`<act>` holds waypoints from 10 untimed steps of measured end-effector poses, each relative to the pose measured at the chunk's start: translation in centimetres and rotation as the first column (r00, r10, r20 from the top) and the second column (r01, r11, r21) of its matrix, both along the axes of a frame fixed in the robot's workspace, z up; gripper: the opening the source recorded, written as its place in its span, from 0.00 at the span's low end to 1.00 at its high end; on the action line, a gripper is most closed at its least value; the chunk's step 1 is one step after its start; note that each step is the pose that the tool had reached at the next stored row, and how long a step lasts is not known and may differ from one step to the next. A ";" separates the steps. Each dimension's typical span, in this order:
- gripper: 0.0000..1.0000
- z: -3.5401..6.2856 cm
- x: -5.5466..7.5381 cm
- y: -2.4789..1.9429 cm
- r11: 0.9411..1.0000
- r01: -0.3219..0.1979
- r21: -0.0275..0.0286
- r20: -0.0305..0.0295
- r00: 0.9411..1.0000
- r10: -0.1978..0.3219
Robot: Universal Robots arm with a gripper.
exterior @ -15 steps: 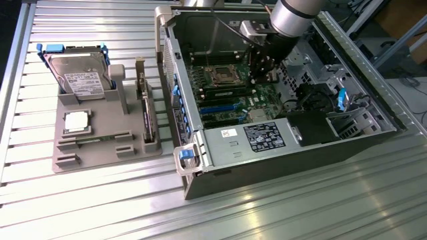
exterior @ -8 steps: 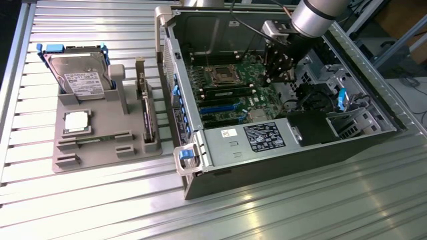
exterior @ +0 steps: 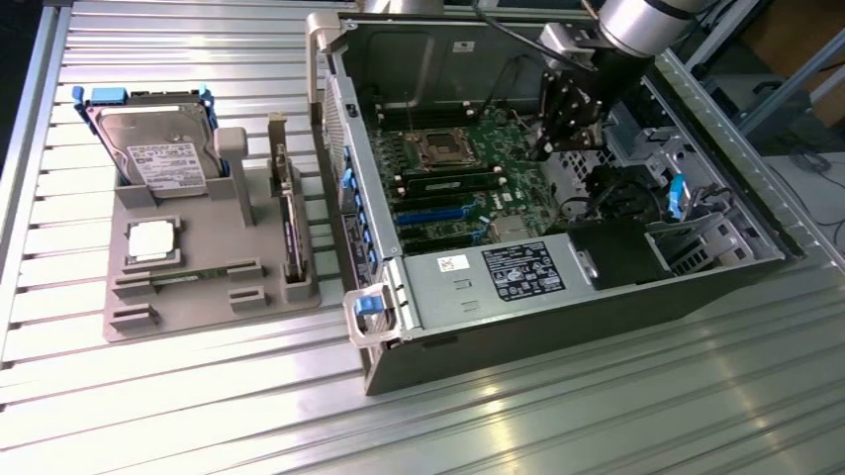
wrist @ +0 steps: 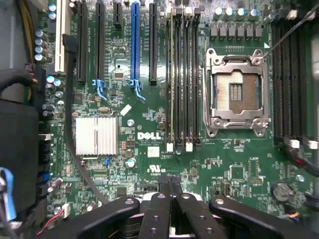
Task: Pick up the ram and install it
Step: 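Insert the ram into the slot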
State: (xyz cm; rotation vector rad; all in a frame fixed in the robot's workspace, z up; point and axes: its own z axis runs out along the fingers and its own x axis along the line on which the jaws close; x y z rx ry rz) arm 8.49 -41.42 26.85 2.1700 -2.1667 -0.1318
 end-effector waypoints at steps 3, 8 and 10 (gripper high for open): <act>0.11 1.91 0.1 0.00 1.000 0.000 0.000 0.000 1.000 0.000; 0.11 1.89 0.1 0.00 1.000 0.000 0.000 0.044 0.999 0.000; 0.11 1.85 0.1 0.00 1.000 0.000 0.000 0.090 0.996 0.000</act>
